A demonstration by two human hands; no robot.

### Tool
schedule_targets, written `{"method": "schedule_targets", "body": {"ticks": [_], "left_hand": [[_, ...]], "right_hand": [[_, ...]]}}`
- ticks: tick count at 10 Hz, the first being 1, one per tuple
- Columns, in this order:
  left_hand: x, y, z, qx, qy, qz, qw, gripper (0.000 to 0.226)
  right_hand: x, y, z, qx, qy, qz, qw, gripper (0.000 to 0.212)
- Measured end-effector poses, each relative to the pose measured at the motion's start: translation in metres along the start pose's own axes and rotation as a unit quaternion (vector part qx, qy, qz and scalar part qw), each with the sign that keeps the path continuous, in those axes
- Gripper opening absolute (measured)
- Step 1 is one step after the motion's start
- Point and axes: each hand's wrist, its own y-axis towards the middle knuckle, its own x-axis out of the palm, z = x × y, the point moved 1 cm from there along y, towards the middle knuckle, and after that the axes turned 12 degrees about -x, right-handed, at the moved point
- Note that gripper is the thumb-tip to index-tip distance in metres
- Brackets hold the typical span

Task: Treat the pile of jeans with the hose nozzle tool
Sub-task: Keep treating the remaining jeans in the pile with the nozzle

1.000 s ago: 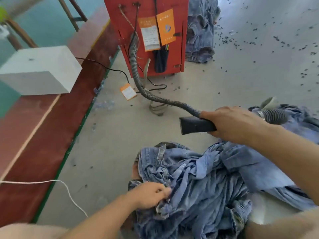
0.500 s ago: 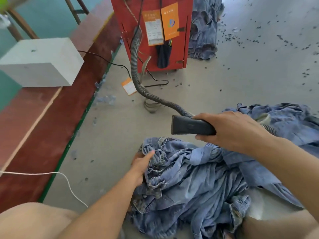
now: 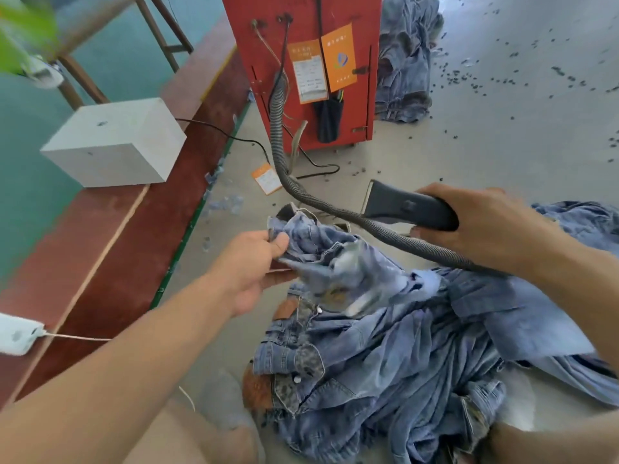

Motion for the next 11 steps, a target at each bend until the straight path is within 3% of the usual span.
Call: {"method": "schedule_targets", "body": {"ticks": [1, 2, 3, 4, 5, 6, 7, 8, 9, 10, 11], "left_hand": [[0.004, -0.006, -0.024, -0.099, -0.106, 0.01, 0.989, 0.023], [0.009, 0.016, -0.04, -0.193, -0.238, 0.036, 0.951, 0.036], [0.013, 0.032, -0.054, -0.173, -0.203, 0.069, 0.961, 0.041], [0.007, 0.042, -0.071, -0.122, -0.048, 0.149, 0.98, 0.046], [0.003, 0.037, -0.065, -0.082, 0.086, 0.051, 0.992, 0.033], [-0.007, 0.037, -0.07, -0.025, 0.507, -0.063, 0.859, 0.052], [-0.011, 0.045, -0.069, 0.077, 0.731, -0.054, 0.676, 0.042], [-0.017, 0.043, -0.043, -0.004, 0.084, -0.186, 0.979, 0.037], [-0.024, 0.054, -0.032, -0.029, -0.232, -0.282, 0.93, 0.08], [0.002, 0.044, -0.068, -0.132, 0.112, -0.242, 0.955, 0.076], [0.026, 0.046, -0.092, -0.106, 0.299, -0.194, 0.928, 0.029]], "right_hand": [[0.001, -0.006, 0.001, -0.001, -0.006, -0.003, 1.0, 0.044], [0.009, -0.007, 0.005, -0.007, -0.03, -0.032, 0.999, 0.037], [0.013, -0.004, 0.005, -0.008, -0.036, -0.054, 0.998, 0.035], [0.016, 0.003, 0.006, -0.008, -0.03, -0.059, 0.998, 0.035], [0.016, 0.01, 0.006, -0.008, -0.03, -0.051, 0.998, 0.036], [0.015, 0.014, 0.008, -0.001, -0.027, -0.046, 0.999, 0.039], [0.016, 0.017, 0.007, 0.008, -0.026, -0.05, 0.998, 0.039], [0.017, 0.018, 0.006, 0.009, -0.052, -0.083, 0.995, 0.036], [0.02, 0.017, 0.006, 0.012, -0.066, -0.106, 0.992, 0.036], [0.02, 0.018, 0.002, 0.01, -0.063, -0.099, 0.993, 0.036], [0.018, 0.018, 0.003, 0.009, -0.051, -0.088, 0.995, 0.036]]}}
